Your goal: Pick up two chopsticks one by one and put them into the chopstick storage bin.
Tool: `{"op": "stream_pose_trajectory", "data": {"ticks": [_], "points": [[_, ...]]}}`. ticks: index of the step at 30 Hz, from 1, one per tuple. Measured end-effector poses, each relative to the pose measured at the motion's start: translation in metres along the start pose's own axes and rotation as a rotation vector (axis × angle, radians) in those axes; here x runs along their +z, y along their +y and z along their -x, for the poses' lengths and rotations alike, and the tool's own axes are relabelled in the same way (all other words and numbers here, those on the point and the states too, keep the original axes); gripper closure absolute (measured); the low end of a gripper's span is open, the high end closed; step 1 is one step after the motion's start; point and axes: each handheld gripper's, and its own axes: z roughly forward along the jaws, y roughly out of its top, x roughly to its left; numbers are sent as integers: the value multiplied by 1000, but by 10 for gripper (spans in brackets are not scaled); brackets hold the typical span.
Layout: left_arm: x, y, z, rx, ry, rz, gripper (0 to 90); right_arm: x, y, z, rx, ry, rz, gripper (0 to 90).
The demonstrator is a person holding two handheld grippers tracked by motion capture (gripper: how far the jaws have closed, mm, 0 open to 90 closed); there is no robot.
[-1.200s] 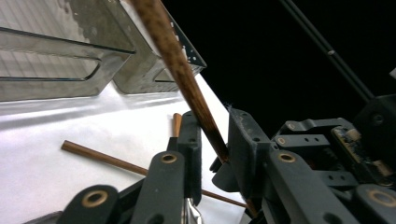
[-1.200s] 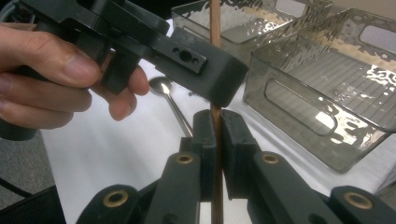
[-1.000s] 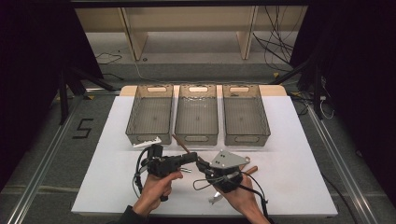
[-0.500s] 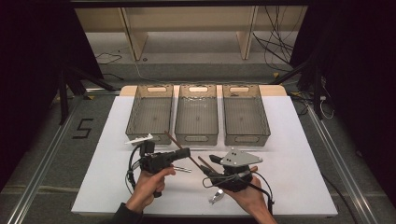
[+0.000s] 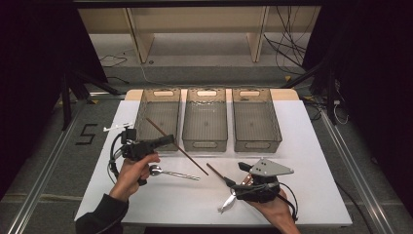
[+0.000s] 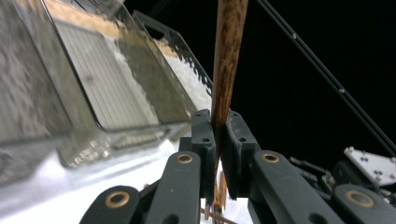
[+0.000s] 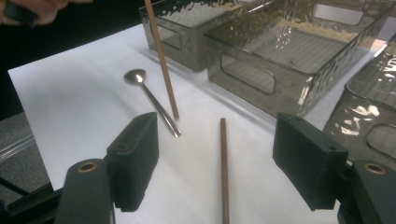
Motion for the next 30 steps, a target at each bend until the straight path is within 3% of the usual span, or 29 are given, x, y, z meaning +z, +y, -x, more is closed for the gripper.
{"op": "stream_pose_trajectory", "data": {"ticks": [14, 30], "points": [[-21, 62, -17, 9, 102, 41, 841, 0, -4, 2, 12, 10, -23, 268], [-35, 110, -37, 20, 247, 71, 841, 1, -6, 3, 12, 11, -24, 249]]}}
